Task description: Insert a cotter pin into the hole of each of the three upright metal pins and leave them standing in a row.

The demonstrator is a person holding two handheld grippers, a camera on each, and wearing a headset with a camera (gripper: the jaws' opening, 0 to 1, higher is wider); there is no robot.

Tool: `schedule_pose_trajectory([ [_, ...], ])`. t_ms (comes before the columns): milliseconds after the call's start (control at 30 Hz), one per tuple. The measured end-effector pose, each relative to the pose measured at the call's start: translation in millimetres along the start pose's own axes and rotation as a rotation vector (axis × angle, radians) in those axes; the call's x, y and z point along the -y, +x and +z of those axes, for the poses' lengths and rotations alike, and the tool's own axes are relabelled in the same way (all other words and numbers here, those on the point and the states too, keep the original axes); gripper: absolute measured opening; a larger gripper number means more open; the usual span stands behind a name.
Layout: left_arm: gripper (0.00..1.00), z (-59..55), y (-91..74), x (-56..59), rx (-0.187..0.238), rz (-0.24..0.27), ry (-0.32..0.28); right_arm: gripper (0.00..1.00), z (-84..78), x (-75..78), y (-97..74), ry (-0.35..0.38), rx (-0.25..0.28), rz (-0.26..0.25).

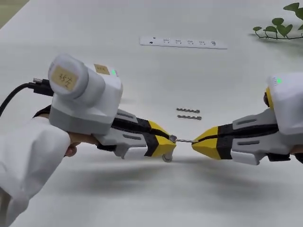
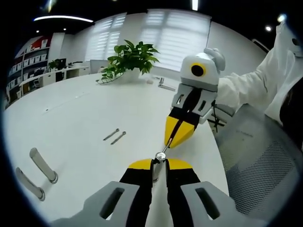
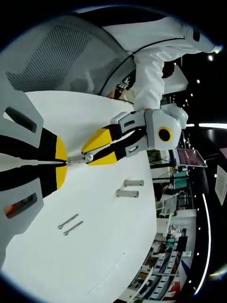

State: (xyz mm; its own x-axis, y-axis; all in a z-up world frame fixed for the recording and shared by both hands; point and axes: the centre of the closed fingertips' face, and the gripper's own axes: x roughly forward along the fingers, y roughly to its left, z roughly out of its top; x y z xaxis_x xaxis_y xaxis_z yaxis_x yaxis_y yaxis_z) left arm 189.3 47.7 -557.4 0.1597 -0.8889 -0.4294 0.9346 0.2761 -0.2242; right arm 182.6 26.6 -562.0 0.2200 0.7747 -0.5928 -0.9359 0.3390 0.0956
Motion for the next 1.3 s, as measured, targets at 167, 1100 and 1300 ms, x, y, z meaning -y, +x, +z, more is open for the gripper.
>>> schedule_pose_trajectory([
  [167, 0.06, -0.3, -0.1, 1.0, -0.005, -0.002, 0.015, 0.00, 1.3, -1.0, 6.5, -0.013, -0.009, 0.013],
  [1100, 0.06, -0.9, 1.0, 1.1, -0.012, -0.003, 0.030, 0.00, 7.8, -1.0, 22.4, -0.166, -0.053, 0.057],
  [1300, 0.06, 2.5, -1.1, 0.3, 0.007, 0.001, 0.023, 0.02, 9.1, -2.0, 22.4, -0.155, -0.037, 0.052],
])
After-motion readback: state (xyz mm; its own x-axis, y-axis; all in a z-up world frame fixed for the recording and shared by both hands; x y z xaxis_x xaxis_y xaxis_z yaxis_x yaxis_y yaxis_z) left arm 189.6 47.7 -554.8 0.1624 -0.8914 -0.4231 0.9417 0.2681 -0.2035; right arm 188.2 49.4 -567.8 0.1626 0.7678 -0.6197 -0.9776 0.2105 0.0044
